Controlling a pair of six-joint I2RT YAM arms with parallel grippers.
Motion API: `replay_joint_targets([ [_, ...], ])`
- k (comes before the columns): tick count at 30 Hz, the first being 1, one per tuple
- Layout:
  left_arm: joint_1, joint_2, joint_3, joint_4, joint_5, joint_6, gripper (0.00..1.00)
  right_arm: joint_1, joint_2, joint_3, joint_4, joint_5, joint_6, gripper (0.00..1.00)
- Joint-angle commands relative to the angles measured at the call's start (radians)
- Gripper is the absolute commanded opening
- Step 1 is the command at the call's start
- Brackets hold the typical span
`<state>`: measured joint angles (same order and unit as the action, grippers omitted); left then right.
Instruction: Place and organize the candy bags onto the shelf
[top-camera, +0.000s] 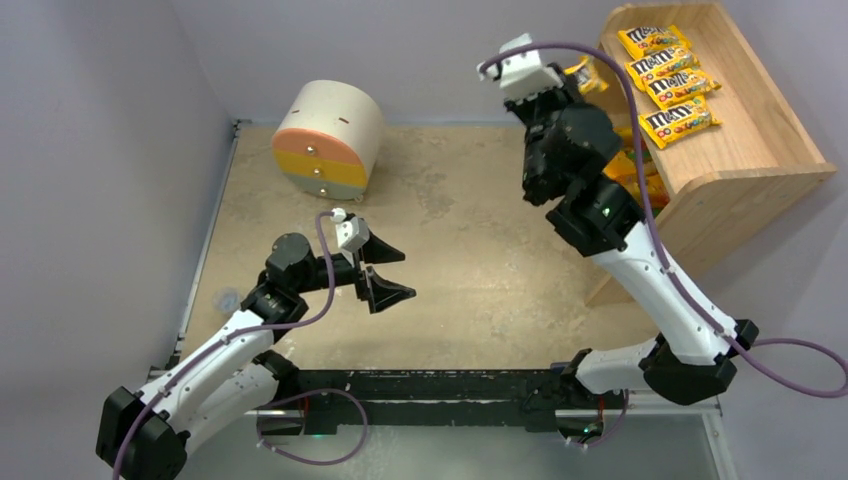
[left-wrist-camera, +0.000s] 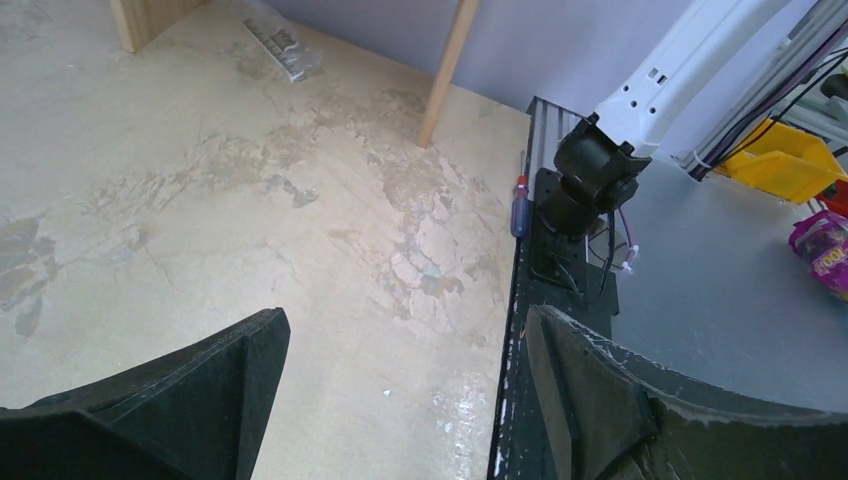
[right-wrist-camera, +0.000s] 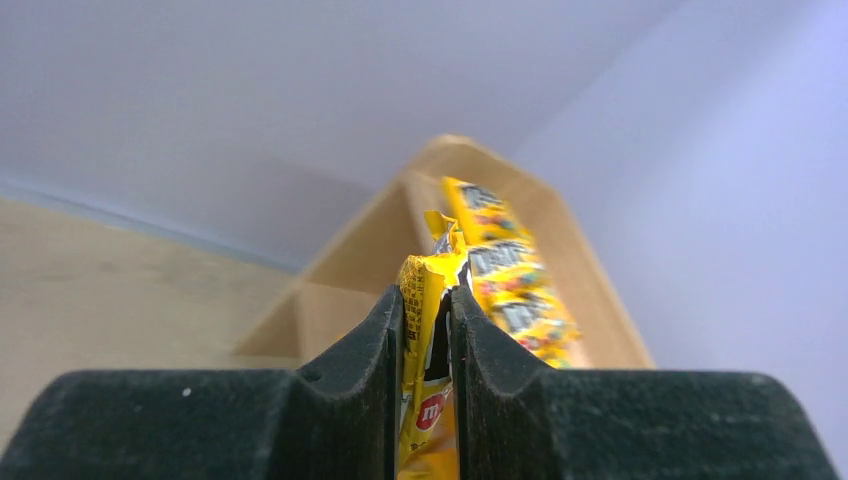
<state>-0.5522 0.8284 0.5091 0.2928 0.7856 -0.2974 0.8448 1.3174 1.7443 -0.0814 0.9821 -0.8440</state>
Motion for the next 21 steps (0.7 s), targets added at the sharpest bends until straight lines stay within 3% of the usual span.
replay_joint_targets([
  [1, -0.001, -0.025, 0.017, 0.003, -0.012, 0.027, 0.93, -0.146, 0.026, 0.124, 0.096, 0.097, -0.327, 0.0],
  [4, -0.001, -0.022, 0.016, 0.008, -0.011, 0.026, 0.93, -0.26, 0.052, 0.083, 0.144, 0.107, -0.438, 0.0],
  [10, -0.001, -0.007, 0.023, -0.014, -0.013, 0.048, 0.93, -0.46, 0.021, 0.086, 0.091, -0.005, -0.412, 0.0],
  [16, -0.001, 0.014, 0.024, -0.019, -0.019, 0.064, 0.93, -0.486, -0.103, 0.023, 0.002, 0.045, -0.442, 0.0],
  [21, -0.001, 0.048, 0.034, -0.02, -0.018, 0.075, 0.93, -0.486, -0.249, -0.073, -0.196, -0.004, -0.265, 0.0],
])
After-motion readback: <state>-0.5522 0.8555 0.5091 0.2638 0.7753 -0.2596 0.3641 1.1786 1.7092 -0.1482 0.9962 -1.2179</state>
